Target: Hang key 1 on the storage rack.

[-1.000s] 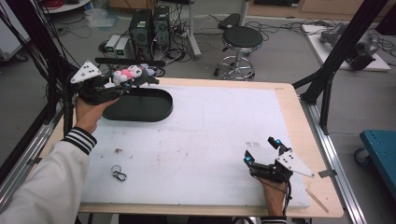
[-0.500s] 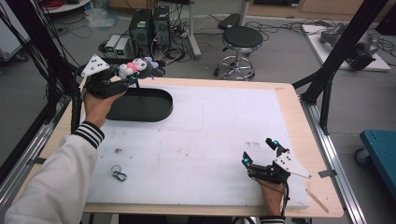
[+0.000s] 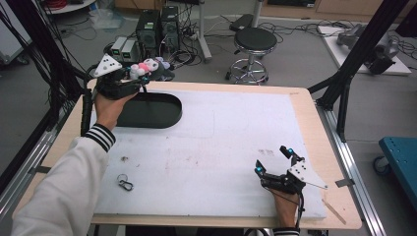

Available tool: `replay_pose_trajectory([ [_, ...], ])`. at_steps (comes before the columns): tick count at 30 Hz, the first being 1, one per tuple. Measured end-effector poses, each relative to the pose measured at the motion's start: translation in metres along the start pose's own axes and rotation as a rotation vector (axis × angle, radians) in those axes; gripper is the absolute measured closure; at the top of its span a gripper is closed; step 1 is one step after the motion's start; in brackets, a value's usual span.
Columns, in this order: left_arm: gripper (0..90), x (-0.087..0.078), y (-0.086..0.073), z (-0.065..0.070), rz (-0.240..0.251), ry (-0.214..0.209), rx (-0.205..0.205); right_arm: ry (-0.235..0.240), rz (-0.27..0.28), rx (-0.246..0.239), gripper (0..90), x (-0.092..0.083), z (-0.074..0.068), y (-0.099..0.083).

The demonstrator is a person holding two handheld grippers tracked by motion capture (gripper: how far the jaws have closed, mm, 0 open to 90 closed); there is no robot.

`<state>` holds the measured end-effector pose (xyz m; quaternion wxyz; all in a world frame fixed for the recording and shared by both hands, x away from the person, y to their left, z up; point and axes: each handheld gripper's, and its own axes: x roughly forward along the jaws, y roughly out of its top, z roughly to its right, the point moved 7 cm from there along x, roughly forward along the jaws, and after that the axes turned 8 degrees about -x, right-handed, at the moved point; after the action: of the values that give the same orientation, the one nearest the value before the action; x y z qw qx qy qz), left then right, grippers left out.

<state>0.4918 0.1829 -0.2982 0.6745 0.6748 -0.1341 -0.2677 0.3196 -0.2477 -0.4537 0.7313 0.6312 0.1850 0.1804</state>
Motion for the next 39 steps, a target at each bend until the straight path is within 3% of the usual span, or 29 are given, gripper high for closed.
replay_pose_trajectory([
  [18, 54.5, 0.003, 0.005, 0.005, 0.008, 0.007, 0.012, 0.0, 0.001, 0.003, 0.6, 0.0, 0.0, -0.001],
  [30, 54.5, 0.01, 0.002, 0.0, 0.011, 0.027, -0.027, 0.002, 0.002, 0.007, 0.6, 0.0, 0.0, -0.001],
  [39, 54.4, 0.017, 0.007, 0.008, 0.025, 0.021, -0.015, 0.002, 0.002, 0.011, 0.6, 0.0, 0.0, -0.001],
])
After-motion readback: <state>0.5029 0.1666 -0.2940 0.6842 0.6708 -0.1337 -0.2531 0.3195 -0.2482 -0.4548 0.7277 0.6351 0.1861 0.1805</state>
